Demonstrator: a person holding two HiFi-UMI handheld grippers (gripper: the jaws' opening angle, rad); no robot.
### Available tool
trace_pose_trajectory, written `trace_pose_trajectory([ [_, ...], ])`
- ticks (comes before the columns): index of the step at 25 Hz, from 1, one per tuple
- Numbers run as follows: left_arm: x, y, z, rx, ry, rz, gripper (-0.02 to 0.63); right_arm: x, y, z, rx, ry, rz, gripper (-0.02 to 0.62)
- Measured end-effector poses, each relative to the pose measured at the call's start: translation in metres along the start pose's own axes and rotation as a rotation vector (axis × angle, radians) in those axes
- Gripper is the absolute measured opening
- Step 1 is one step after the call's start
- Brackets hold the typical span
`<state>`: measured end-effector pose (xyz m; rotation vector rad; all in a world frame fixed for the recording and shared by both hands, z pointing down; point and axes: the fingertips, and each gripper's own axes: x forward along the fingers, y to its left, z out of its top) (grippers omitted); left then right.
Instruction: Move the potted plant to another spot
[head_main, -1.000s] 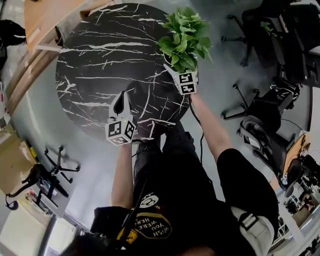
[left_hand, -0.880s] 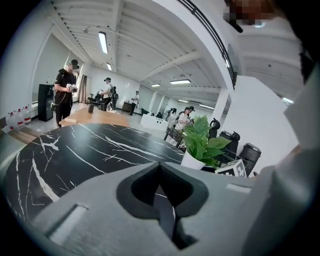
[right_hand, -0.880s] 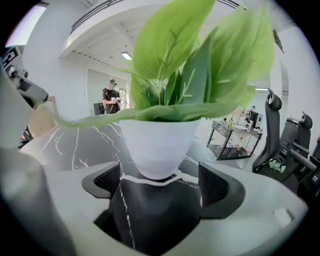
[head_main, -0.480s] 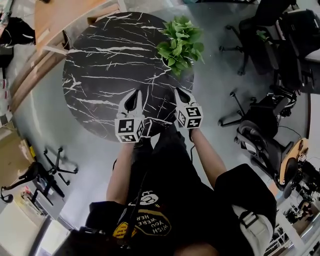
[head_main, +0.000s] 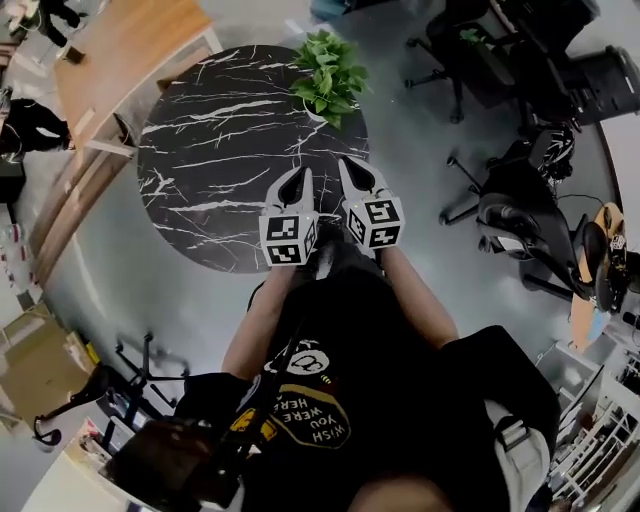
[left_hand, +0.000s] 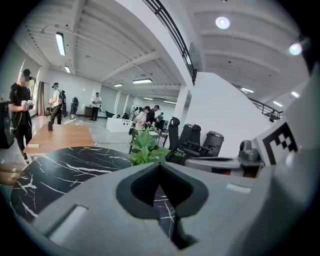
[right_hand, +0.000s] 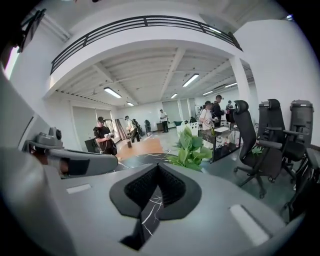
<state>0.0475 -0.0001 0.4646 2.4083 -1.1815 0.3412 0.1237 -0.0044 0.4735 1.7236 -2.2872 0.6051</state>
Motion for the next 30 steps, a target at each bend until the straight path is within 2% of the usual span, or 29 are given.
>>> trace_pose_trajectory([
  [6, -0.014, -0.031, 0.024, 0.044, -0.037, -0.001, 0.003, -0.044, 0.013, 0.008, -0.028, -0.020, 0.027, 0.003],
  [14, -0.021, -0.060, 0.031, 0.065, -0.079, -0.034, 0.003, -0.060, 0.010, 0.017, -0.061, -0.048, 0.043, 0.002],
  [30, -0.031, -0.067, 0.028, 0.083, -0.091, -0.037, 0.003, -0.071, 0.021, 0.024, -0.090, -0.068, 0.062, 0.002],
])
